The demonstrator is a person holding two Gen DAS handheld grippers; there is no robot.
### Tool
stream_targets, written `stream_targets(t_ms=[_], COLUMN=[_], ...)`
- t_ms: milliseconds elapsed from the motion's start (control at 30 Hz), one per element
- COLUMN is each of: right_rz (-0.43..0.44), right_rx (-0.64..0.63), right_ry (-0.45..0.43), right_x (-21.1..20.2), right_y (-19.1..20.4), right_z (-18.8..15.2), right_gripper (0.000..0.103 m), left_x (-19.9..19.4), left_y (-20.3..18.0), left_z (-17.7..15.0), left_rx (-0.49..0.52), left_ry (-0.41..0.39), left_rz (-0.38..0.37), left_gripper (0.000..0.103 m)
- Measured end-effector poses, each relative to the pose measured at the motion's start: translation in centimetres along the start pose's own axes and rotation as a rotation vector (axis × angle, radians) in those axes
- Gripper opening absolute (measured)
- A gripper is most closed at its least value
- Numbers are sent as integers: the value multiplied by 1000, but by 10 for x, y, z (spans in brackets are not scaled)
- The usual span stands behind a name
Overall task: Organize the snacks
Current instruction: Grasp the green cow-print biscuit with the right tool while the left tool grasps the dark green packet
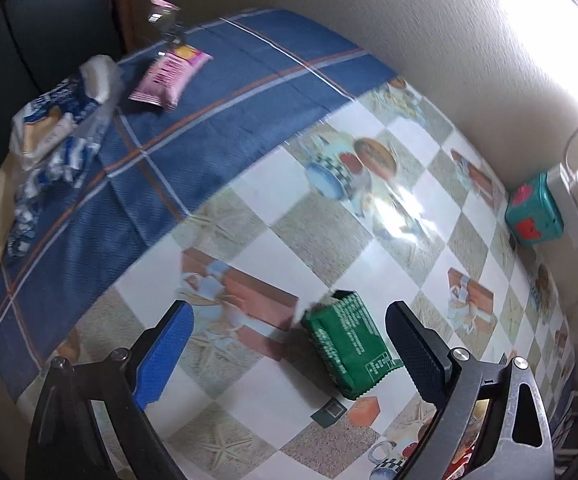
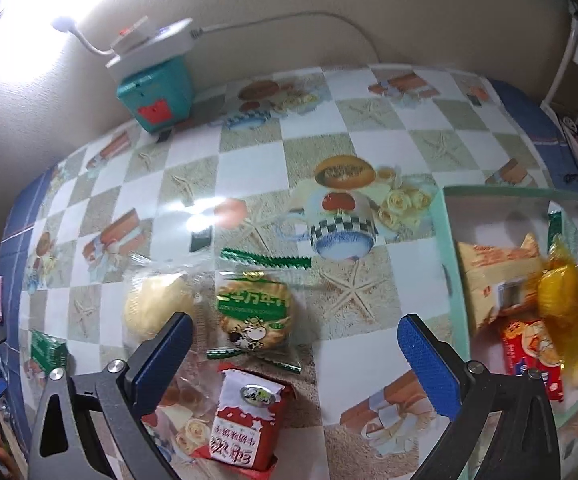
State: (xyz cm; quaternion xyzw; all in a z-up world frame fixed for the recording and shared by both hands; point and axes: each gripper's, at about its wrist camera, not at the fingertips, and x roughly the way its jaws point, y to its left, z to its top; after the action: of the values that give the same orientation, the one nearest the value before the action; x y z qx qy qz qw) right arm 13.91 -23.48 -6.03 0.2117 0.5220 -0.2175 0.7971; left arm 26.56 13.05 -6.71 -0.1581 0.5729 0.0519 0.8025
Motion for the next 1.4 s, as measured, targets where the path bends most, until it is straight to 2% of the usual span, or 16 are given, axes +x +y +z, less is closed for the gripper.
stream_targets(t_ms=[233,467,600,667,833,900,967,1400], right_rz=[5,14,20,22,39,46,40,41], right_rx=[-9,-36,-57,-64,-74,-72,-67,-41], right_ry=[4,1,-10,-14,-19,-20,-21,-21], right_x=[17,27,28,29,30,31,31,25], right_y=[-1,5,9,10,13,12,11,-1], right_z=[-2,-5,-6,-6,-7,-7,-7,-2], right_gripper=[103,102,94,88,75,61,55,53], left_x=[26,42,47,49,49,48,48,46], left_y=[-22,-30,-33,-36,-44,-50,-53,-56], left_z=[-10,-16,-17,-18,-22,-24,-25,-26], left_rx=[58,71,71,76,98,118,126,114], left_ry=[50,76,72,69,60,53,50,49], left_rz=[21,34,45,40,15,25,31,22], left_gripper=[97,97,93,82,66,64,63,57])
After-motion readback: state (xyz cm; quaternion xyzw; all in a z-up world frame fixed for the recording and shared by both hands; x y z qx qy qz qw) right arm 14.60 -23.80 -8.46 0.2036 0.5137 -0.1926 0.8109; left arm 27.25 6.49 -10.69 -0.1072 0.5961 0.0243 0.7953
